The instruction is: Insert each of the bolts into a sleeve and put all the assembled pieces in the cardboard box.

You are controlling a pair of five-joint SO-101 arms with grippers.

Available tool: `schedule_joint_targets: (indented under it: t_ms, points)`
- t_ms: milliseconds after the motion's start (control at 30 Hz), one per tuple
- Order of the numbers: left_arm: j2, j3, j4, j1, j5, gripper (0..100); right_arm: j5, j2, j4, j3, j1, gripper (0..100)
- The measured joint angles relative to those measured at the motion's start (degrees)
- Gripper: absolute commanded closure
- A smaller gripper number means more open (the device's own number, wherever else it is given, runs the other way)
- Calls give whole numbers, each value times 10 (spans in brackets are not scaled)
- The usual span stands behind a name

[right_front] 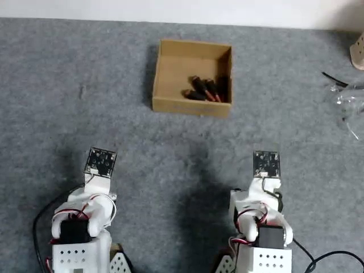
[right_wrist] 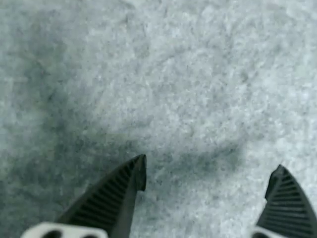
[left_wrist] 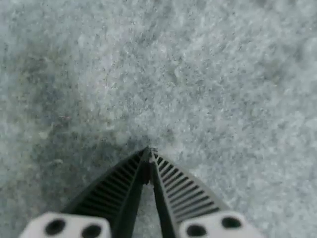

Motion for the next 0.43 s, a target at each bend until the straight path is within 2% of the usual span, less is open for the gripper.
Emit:
schedule_joint_targets:
  t_ms: [433]
  points:
    - [0, 0, 0, 0, 0, 993, 0, 0, 3, 0, 0, 662]
